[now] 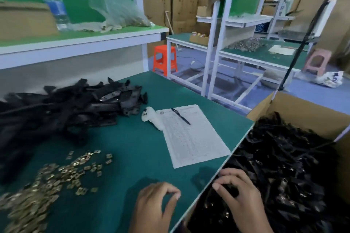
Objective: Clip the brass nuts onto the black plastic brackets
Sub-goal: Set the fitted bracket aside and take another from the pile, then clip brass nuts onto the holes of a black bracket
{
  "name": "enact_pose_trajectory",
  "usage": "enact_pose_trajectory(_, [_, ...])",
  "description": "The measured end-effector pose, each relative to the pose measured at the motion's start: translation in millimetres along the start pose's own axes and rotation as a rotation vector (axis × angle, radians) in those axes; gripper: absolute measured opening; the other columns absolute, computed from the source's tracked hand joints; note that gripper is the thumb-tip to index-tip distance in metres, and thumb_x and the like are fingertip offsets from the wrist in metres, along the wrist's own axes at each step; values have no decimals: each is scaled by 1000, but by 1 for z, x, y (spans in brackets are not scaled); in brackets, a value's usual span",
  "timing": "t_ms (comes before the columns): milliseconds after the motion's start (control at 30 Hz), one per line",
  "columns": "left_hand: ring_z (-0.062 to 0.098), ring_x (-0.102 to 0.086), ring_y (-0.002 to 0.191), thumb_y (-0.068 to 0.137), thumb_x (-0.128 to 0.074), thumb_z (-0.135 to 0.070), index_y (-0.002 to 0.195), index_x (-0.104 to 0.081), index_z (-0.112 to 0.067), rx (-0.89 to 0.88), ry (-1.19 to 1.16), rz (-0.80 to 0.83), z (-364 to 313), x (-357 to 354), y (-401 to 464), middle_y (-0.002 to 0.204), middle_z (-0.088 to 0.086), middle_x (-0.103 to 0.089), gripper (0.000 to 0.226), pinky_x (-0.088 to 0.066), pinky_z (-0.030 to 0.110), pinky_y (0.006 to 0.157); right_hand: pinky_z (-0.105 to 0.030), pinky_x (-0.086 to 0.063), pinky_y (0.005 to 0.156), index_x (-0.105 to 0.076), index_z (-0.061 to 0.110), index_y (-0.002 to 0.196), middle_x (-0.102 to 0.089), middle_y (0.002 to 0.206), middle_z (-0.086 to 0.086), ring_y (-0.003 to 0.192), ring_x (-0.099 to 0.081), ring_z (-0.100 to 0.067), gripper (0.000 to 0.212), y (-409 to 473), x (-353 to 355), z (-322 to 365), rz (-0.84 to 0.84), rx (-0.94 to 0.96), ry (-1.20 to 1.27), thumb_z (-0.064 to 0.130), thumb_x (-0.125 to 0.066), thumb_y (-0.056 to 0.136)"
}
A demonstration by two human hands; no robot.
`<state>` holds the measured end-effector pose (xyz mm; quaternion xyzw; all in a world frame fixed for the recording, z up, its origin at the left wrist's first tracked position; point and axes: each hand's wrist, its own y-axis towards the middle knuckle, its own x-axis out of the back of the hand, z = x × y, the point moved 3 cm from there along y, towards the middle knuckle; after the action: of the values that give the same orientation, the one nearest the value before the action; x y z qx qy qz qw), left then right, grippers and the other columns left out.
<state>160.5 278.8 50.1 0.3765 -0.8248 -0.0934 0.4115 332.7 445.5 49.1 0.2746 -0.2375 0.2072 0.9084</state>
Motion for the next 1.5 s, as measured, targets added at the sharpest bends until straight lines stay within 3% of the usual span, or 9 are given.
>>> enact_pose_trajectory(267, [38, -72, 91, 80, -80, -32, 92, -77, -16, 489, 543, -428, 115, 158, -84, 105, 11, -73, 20, -59, 49, 78, -3, -37, 86, -68, 43, 63, -63, 101, 40, 93, -57, -1, 18, -24, -160, 98, 442, 190, 187, 58, -58, 62])
enact_pose_trajectory(400, [54, -70, 86, 94, -20, -74, 97, -77, 4, 681, 807, -324, 164, 195, -125, 108, 34, -69, 96, -58, 65, 67, -15, -36, 105, -80, 26, 106, -72, 121, -5, 107, -62, -24, 69, -41, -220, 148, 517, 465, -108, 67, -25, 96])
enact_pose_trajectory(500, [51, -72, 85, 94, -18, -73, 99, -76, 4, 775, 790, -256, 175, 193, -119, 106, 31, -72, 97, -59, 62, 62, -41, -31, 118, -17, 26, 160, -9, 167, -7, 150, -28, -30, 104, -26, -281, 168, 796, 514, -322, 91, -28, 81])
enact_pose_trajectory(600, [41, -73, 101, 83, -49, -57, 109, -75, -5, 793, 717, -195, 180, 183, -111, 116, 16, -73, 63, -59, 53, 76, -41, -3, 125, 24, 36, 155, 32, 162, 6, 154, 12, -23, 115, -20, -328, 177, 964, 523, -321, 95, -32, 73])
enact_pose_trajectory(733, [28, -75, 98, 45, -101, -19, 108, -74, -10, 797, 461, -230, 189, 178, -113, 110, 7, -75, 69, -60, 28, 68, -39, -5, 124, 7, 44, 156, 5, 164, 17, 152, -3, -16, 101, -24, -355, 190, 900, 667, -234, 98, -14, 73])
enact_pose_trajectory(867, [14, -64, 114, 81, -79, -2, 116, -70, -10, 762, 353, -497, 197, 191, -114, 121, 6, -70, 37, -31, -6, 90, -42, -51, 98, -60, 43, 126, -52, 130, 15, 117, -51, -10, 50, -21, -349, 193, 755, 773, -101, 71, -49, 87])
enact_pose_trajectory(967, [14, -61, 102, 82, -78, -17, 111, -67, -22, 685, 411, -601, 211, 220, -112, 109, -8, -65, 32, -45, 20, 88, -27, -52, 56, -74, 41, 87, -64, 87, 16, 74, -66, -10, 40, -16, -347, 202, 678, 804, -33, 44, -97, 54])
enact_pose_trajectory(1167, [26, -42, 127, 96, -65, -36, 135, -52, -15, 1020, 477, -795, 256, 302, -67, 134, 4, -52, 47, -36, 37, 106, -26, -51, 48, -74, 38, 73, -65, 77, 15, 66, -68, -10, 47, -15, -355, 209, 728, 760, 0, 26, -104, 39])
enact_pose_trajectory(1500, [25, -24, 144, 100, -53, -24, 158, -22, -30, 663, 1040, -94, 307, 293, 4, 160, -7, -29, 65, -13, 44, 119, -2, -36, 76, -66, 47, 70, -57, 83, 29, 82, -50, 15, 44, -24, -352, 210, 738, 686, 85, 27, -101, 52])
